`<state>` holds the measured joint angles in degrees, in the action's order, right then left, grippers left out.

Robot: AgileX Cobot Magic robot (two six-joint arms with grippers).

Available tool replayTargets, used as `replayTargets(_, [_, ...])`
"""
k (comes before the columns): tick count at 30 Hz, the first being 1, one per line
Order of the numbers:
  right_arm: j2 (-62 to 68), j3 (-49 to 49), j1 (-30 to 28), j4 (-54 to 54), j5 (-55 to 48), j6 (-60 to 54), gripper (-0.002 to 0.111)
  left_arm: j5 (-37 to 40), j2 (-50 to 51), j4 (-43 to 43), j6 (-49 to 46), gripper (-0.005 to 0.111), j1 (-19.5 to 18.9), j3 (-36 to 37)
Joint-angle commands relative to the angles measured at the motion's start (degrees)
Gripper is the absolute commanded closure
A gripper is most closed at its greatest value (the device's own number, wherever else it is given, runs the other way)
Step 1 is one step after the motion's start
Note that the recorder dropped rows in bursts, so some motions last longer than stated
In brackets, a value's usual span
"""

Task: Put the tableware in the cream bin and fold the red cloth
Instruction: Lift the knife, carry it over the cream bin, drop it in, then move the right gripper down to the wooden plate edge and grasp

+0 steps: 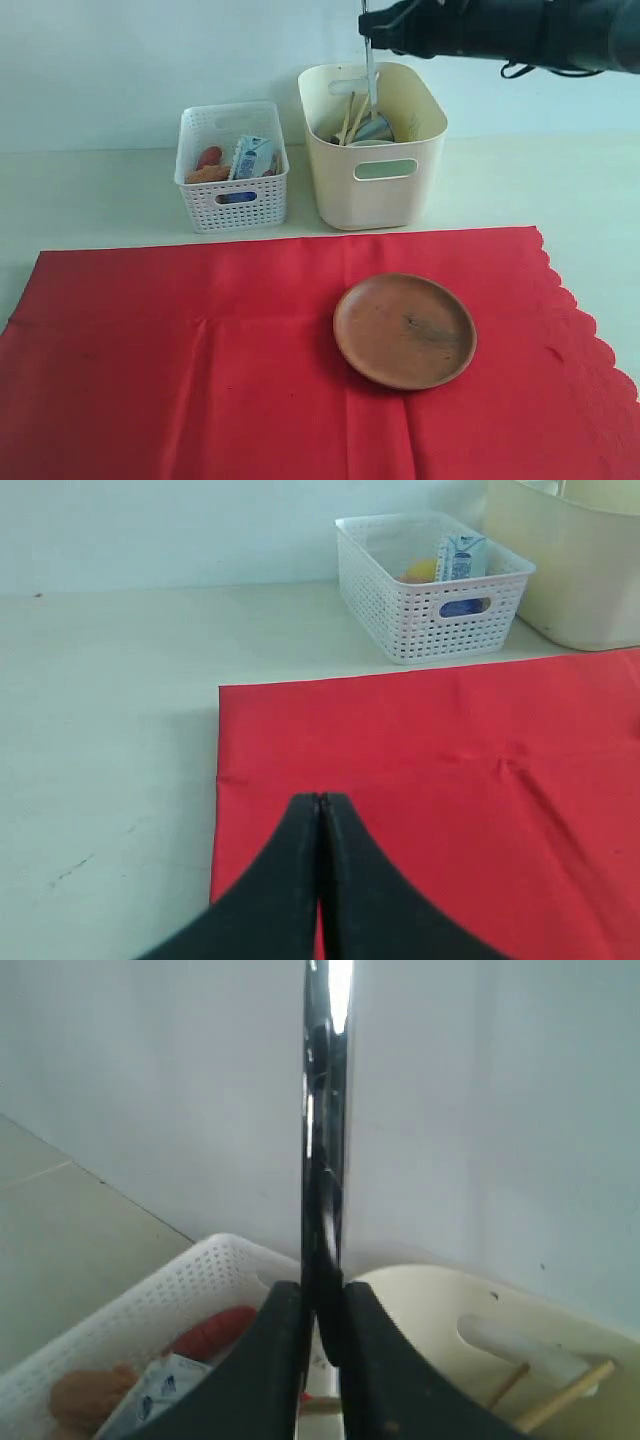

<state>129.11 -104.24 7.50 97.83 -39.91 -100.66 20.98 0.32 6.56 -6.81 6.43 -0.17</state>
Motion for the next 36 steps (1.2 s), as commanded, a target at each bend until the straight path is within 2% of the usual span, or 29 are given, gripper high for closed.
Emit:
replayTargets(1, [3.98,-0.13,-0.28,2.12,-0.73,-2.92,0.108,-0.54,-0.32,0.0,0.0,0.107,-0.16,0.17])
replayTargets(7, [7.01,-0.13,-0.16,2.12,-0.86,-1.35,0.105,-0.54,-0.32,0.0,0.0,0.107,-0.16,0.17])
replayTargets(9, [7.29,-0.13,-0.16,2.12,-0.86,-0.45,0.097,-0.54,-0.32,0.0,0.0,0.107,-0.16,0.17])
replayTargets(13, [6.94,-0.13,-0.16,2.12,-0.86,0.93,0.074,-0.54,-0.32,0.0,0.0,0.107,-0.16,0.17])
replayTargets(15, [6.17,-0.13,-0.16,2.12,-0.71,2.19,0.068,-0.54,-0.32,0.0,0.0,0.107,-0.16,0.17])
replayTargets(20, [3.07,-0.13,-0.26,0.94,0.76,8.18,0.068,-0.54,-0.32,0.0,0.0,0.107,-0.16,0.17])
replayTargets(29, [-6.29,-0.13,-0.26,-26.14,0.63,33.26,0.068,-0.54,-0.32,0.0,0.0,0.107,-0.16,0.17])
replayTargets(36, [-12.83,-0.13,-0.26,-48.66,-4.53,55.08,0.068,-0.54,-0.32,0.0,0.0,0.107,-0.16,0.17])
